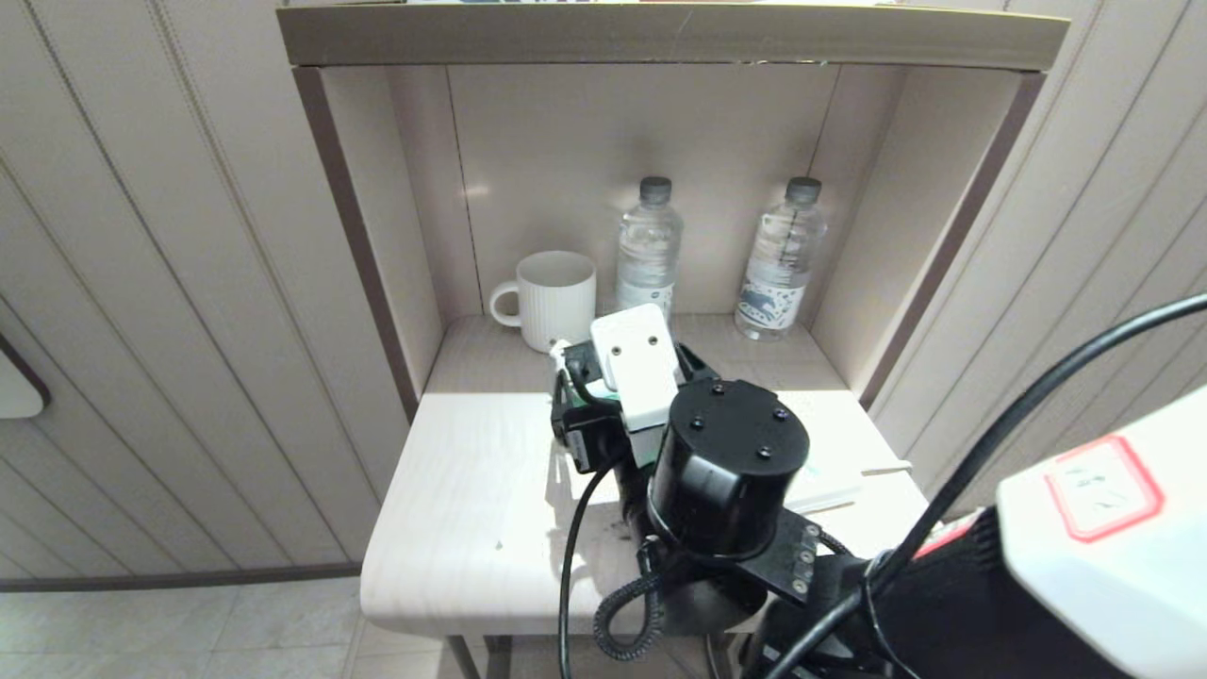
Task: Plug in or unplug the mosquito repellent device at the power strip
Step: Place the mosquito repellent liquid on the table, then pick up the mosquito repellent liquid
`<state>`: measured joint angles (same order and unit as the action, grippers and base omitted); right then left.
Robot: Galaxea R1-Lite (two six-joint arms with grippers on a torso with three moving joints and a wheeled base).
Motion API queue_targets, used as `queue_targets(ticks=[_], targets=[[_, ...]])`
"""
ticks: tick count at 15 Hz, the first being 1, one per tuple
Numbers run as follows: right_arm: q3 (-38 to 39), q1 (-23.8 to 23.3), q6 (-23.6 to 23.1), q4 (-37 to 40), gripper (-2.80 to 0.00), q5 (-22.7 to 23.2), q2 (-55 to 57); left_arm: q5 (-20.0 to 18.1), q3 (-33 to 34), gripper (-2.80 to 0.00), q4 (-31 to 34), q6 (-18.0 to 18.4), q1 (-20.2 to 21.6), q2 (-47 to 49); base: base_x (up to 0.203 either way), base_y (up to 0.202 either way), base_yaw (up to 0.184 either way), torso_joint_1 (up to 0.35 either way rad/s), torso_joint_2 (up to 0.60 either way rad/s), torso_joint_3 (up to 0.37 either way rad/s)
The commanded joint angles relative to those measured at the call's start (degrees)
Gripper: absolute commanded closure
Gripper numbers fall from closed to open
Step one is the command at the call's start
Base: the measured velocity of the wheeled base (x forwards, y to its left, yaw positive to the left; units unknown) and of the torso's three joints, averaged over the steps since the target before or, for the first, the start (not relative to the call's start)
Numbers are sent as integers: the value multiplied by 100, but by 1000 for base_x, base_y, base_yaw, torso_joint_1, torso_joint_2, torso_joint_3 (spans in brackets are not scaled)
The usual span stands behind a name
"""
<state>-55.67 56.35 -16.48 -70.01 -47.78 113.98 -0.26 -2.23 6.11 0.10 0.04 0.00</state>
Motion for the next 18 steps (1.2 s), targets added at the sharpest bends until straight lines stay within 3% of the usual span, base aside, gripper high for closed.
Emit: queue_targets(ticks=[1,6,13,16,17,18], targets=[[288,-2,-13,-34,-280,-2,-550,-1,-5,0,4,-2,-4,9,0,0,0,0,0,0],[904,-41,-13,372,-280,56,-1981,-1,3,0,4,-2,-4,9,0,0,0,0,0,0],[1220,-96,-20,596,-280,36,-2618,-1,0,0,4,-2,-3,9,0,0,0,0,0,0],[1138,-199,-12,1425,-280,10,-3356,-1,-4,0,4,-2,4,9,0,0,0,0,0,0],[1091,-277,-5,1905,0,-28,-3670,-1,-1,0,4,-2,1,9,0,0,0,0,0,0],[1050,-364,-1,2391,0,-99,-3983,-1,3,0,4,-2,4,9,0,0,0,0,0,0]])
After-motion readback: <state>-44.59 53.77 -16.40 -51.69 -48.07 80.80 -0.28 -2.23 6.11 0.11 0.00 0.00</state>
